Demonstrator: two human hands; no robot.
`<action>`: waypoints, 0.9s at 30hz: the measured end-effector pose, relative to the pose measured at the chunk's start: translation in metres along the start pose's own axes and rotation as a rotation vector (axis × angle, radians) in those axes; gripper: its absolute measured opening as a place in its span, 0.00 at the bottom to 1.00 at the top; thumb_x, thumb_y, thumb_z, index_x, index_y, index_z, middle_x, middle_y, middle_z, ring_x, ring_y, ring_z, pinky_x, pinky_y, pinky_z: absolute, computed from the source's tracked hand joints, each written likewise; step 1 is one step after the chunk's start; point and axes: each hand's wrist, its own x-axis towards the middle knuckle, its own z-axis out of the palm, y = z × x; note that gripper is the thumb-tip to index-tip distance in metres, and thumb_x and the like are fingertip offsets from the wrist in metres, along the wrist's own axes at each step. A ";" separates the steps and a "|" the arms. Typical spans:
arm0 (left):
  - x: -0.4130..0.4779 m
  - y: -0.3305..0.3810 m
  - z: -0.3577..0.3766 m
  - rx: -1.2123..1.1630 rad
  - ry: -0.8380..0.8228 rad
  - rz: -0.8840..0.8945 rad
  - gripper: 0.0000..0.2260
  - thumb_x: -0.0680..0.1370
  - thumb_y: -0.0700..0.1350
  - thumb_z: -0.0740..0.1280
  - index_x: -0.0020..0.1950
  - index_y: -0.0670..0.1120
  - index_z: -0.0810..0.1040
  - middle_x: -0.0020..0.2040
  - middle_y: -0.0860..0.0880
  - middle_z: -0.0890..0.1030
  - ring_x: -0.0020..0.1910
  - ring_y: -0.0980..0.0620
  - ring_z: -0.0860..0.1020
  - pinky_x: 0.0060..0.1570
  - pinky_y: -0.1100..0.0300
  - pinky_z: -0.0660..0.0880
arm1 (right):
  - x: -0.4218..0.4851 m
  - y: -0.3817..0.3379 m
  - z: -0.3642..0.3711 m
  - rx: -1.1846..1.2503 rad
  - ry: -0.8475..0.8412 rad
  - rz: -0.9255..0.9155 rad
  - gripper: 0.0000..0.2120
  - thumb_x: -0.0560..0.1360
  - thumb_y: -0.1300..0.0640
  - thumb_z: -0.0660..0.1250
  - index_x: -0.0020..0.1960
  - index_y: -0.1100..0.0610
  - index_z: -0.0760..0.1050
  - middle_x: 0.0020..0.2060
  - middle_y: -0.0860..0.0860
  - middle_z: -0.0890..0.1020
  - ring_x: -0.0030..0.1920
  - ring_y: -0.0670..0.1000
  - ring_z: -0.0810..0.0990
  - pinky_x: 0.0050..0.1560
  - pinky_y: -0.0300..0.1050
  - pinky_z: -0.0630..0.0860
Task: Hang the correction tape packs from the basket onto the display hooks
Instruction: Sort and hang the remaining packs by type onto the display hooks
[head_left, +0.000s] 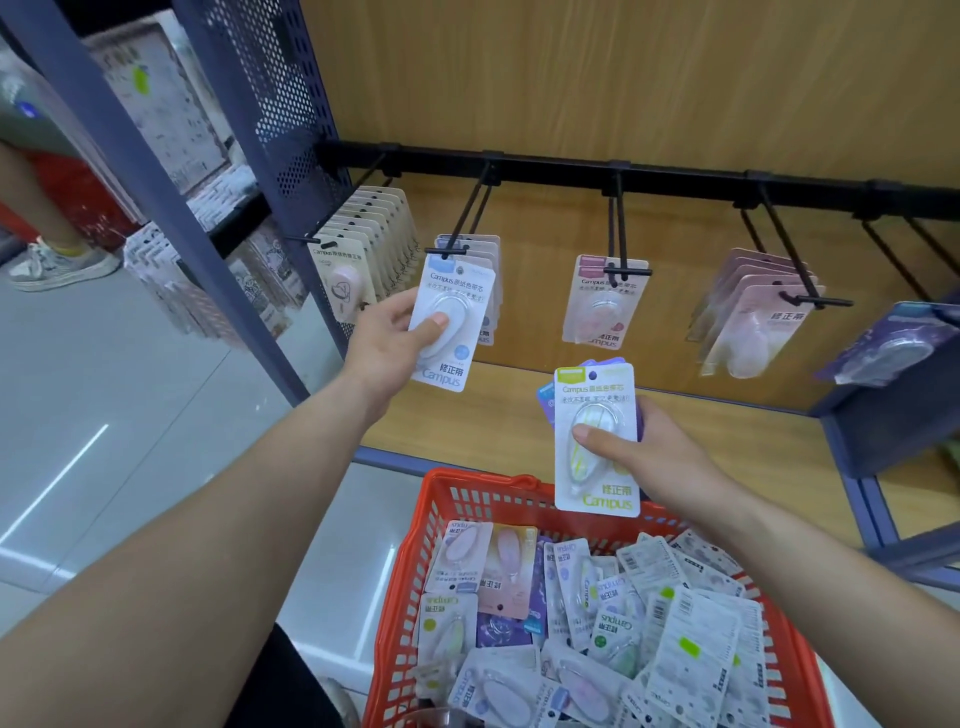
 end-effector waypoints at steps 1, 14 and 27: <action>0.000 0.000 0.002 -0.003 0.009 0.002 0.12 0.82 0.39 0.69 0.60 0.55 0.81 0.56 0.52 0.87 0.53 0.50 0.86 0.50 0.48 0.84 | -0.001 0.000 0.000 0.001 0.003 0.000 0.20 0.74 0.46 0.76 0.63 0.45 0.75 0.55 0.41 0.86 0.53 0.47 0.87 0.59 0.58 0.82; 0.007 -0.004 -0.002 0.007 0.061 -0.018 0.12 0.82 0.42 0.70 0.66 0.50 0.81 0.57 0.51 0.86 0.55 0.49 0.86 0.52 0.46 0.83 | 0.002 0.002 -0.003 -0.011 0.006 0.015 0.19 0.75 0.47 0.76 0.63 0.46 0.75 0.54 0.42 0.86 0.52 0.46 0.87 0.58 0.56 0.82; 0.026 -0.011 0.024 0.134 0.233 -0.244 0.43 0.67 0.63 0.78 0.73 0.41 0.72 0.68 0.39 0.79 0.68 0.37 0.77 0.69 0.40 0.73 | -0.006 -0.002 -0.008 0.023 0.006 -0.004 0.22 0.74 0.45 0.76 0.65 0.47 0.75 0.56 0.43 0.86 0.54 0.47 0.86 0.59 0.57 0.82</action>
